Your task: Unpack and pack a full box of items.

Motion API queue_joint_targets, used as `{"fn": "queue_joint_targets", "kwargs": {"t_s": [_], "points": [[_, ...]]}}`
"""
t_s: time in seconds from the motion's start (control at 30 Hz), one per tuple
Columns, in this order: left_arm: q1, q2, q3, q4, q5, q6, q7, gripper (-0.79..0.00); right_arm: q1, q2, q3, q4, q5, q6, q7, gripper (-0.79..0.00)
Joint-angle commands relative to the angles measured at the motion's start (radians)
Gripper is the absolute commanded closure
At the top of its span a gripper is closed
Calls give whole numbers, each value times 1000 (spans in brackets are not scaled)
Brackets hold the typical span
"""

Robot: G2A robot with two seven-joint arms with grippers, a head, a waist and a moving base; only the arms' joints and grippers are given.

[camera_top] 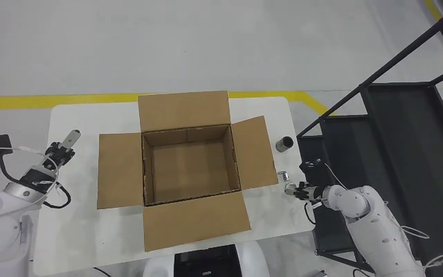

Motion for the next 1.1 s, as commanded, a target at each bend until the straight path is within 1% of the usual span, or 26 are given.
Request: {"fn": "queue_joint_targets", "kwargs": {"t_s": [0.0,0.2,0.3,0.4,0.53,0.67,0.83,0.93,1.07], "points": [[0,0,0,0,0,0,0,-785,5,2,1,8,-14,-2,-10,-440],[0,0,0,0,0,0,0,-785,19,6,-3,35,-51,1,-33,-440],[0,0,0,0,0,0,0,-785,29,7,-11,51,-68,1,-44,-403],[0,0,0,0,0,0,0,-785,42,7,-22,70,-78,2,-52,-388],[0,0,0,0,0,0,0,-785,64,7,-37,104,-86,1,-58,-336],[0,0,0,0,0,0,0,-785,80,6,-57,119,-88,6,-57,-369],[0,0,0,0,0,0,0,-785,91,5,-73,128,-91,11,-64,-363],[0,0,0,0,0,0,0,-785,97,5,-80,132,-94,15,-65,-336],[0,0,0,0,0,0,0,-785,105,6,-89,139,-103,19,-64,-231]]}}
